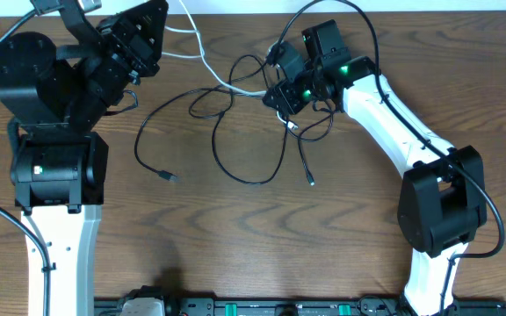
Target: Untangle cables
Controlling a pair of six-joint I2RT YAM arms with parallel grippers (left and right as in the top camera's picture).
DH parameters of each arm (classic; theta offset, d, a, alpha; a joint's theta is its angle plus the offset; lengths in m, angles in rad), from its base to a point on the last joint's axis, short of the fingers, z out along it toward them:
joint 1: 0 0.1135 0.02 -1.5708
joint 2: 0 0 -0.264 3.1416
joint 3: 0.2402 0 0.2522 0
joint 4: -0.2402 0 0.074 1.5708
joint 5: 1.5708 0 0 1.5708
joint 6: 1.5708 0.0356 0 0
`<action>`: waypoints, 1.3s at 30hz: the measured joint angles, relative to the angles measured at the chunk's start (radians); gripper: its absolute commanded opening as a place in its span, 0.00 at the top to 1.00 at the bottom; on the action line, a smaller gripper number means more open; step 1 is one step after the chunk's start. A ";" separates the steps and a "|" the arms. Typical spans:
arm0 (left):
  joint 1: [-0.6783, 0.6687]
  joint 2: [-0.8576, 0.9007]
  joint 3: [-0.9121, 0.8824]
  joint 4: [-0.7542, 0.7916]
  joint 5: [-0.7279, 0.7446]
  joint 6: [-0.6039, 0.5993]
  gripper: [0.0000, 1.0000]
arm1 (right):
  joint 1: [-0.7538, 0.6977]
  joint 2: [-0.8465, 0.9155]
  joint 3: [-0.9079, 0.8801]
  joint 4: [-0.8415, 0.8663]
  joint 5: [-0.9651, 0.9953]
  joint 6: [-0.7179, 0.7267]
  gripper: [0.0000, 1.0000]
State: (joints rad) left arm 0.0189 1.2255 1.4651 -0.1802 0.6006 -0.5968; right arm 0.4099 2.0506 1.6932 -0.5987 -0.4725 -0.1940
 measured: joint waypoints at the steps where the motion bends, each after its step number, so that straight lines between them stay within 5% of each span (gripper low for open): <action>1: 0.000 0.000 0.000 0.000 0.000 0.000 0.93 | 0.000 0.000 0.000 0.002 0.000 0.005 0.94; 9: 0.000 0.000 0.000 -0.027 0.000 0.011 0.93 | -0.005 -0.044 -0.001 -0.042 0.002 0.078 0.99; 17: 0.000 0.000 0.000 -0.052 0.000 0.030 0.93 | -0.040 -0.327 -0.002 -0.069 0.010 0.113 0.99; 26: 0.000 0.000 0.000 -0.080 0.000 0.040 0.93 | -0.040 -0.390 -0.001 -0.040 0.185 0.367 0.99; 39: -0.121 0.069 0.005 -0.305 0.004 0.052 0.93 | 0.030 -0.387 -0.001 -0.058 -0.125 0.156 0.98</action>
State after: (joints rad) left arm -0.1017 1.2945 1.4704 -0.4854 0.6044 -0.5446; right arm 0.4397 1.6634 1.6924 -0.6571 -0.5972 -0.0376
